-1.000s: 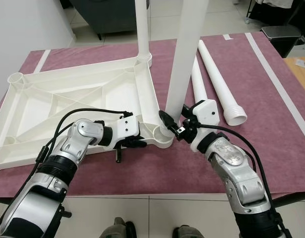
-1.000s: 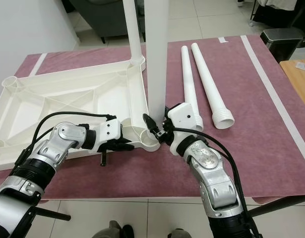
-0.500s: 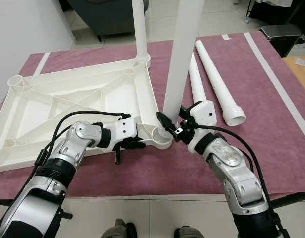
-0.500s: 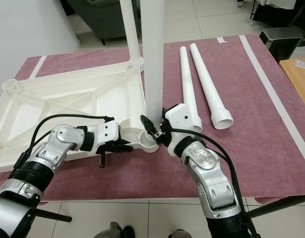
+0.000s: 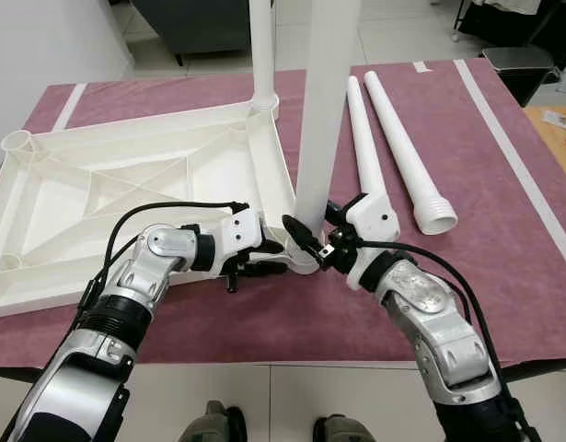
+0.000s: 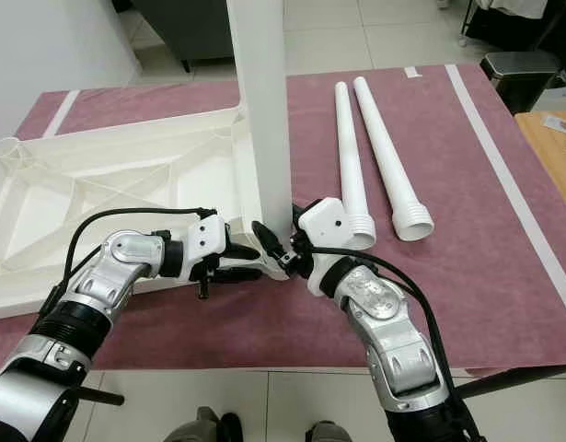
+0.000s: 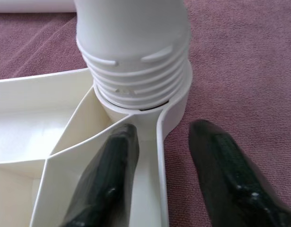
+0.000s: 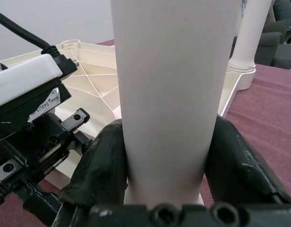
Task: Building children table
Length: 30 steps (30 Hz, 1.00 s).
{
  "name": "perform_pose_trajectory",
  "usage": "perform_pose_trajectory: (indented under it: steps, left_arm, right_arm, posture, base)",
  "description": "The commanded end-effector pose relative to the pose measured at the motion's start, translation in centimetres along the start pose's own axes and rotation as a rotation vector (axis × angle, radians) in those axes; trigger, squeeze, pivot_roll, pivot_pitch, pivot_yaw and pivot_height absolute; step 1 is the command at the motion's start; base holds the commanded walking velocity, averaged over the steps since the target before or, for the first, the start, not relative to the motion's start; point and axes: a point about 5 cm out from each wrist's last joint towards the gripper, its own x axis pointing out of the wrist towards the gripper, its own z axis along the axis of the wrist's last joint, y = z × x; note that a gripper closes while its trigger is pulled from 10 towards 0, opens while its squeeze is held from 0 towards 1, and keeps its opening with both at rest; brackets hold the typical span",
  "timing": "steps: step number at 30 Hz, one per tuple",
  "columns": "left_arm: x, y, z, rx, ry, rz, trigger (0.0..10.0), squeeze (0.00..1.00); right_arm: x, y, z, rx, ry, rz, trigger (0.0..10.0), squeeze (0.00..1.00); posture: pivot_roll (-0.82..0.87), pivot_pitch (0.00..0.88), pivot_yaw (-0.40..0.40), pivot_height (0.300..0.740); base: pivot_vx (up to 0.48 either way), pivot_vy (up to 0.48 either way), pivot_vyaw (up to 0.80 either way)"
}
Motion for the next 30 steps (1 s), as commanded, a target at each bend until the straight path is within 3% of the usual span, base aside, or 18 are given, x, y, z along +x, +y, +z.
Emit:
perform_pose_trajectory:
  steps: [1, 12, 15, 23, 24, 25, 27, 28, 29, 30]
  left_arm:
    - [-0.2, 0.1, -0.7, -0.019, 0.038, 0.112, 10.0, 0.00]
    - [-1.0, 0.3, -0.7, -0.023, 0.069, 0.121, 10.0, 0.00]
    - [-1.9, -0.1, -0.9, -0.053, 0.060, 0.126, 10.0, 0.00]
    - [-2.3, -0.8, -0.9, -0.069, 0.054, 0.098, 10.0, 0.00]
    - [-2.2, -1.3, -0.9, -0.084, 0.050, 0.072, 6.9, 0.00]
    - [-2.2, -1.3, -0.9, -0.084, 0.050, 0.072, 6.9, 0.00]
    - [-2.1, -1.5, -0.9, -0.091, 0.047, 0.060, 2.9, 0.00]
    - [-2.1, -1.5, -0.9, -0.091, 0.047, 0.060, 2.9, 0.00]
    - [-2.0, -1.5, -0.8, -0.095, 0.043, 0.058, 0.0, 0.00]
    - [-2.0, -1.5, -0.8, -0.095, 0.043, 0.058, 0.0, 0.00]
  right_arm:
    - [0.0, 0.6, -0.8, 0.028, 0.035, 0.029, 10.0, 0.00]
    - [0.0, 0.7, -0.8, 0.024, 0.034, 0.030, 10.0, 0.00]
    - [-0.3, 0.9, -0.9, 0.018, 0.037, 0.039, 10.0, 0.00]
    - [-0.4, 1.1, -1.0, 0.037, 0.025, 0.080, 10.0, 0.00]
    - [-0.6, 0.9, -1.4, 0.066, 0.019, 0.117, 10.0, 0.00]
    - [-0.6, 0.9, -1.4, 0.066, 0.019, 0.117, 10.0, 0.00]
    - [-0.8, 0.3, -1.9, 0.100, 0.026, 0.128, 10.0, 0.00]
    - [-0.8, 0.3, -1.9, 0.100, 0.026, 0.128, 10.0, 0.00]
    - [-0.9, 0.2, -2.2, 0.104, 0.037, 0.136, 10.0, 0.00]
    - [-0.9, 0.2, -2.2, 0.104, 0.037, 0.136, 10.0, 0.00]
  posture:
    - [-0.09, 0.144, 0.110, 0.740]
    - [-0.09, 0.142, 0.117, 0.740]
    - [-0.09, 0.142, 0.118, 0.740]
    - [-0.08, 0.140, 0.114, 0.740]
    - [-0.08, 0.138, 0.114, 0.740]
    - [-0.08, 0.138, 0.114, 0.740]
    - [-0.08, 0.137, 0.114, 0.740]
    - [-0.08, 0.137, 0.114, 0.740]
    - [-0.08, 0.137, 0.115, 0.740]
    - [-0.08, 0.137, 0.115, 0.740]
  base:
    - [0.000, 0.000, 0.00]
    - [0.000, 0.000, 0.00]
    - [0.000, 0.000, 0.00]
    - [0.000, 0.000, 0.00]
    - [0.000, 0.000, 0.00]
    - [0.000, 0.000, 0.00]
    - [0.000, 0.000, 0.00]
    - [0.000, 0.000, 0.00]
    - [0.000, 0.000, 0.00]
    - [0.000, 0.000, 0.00]
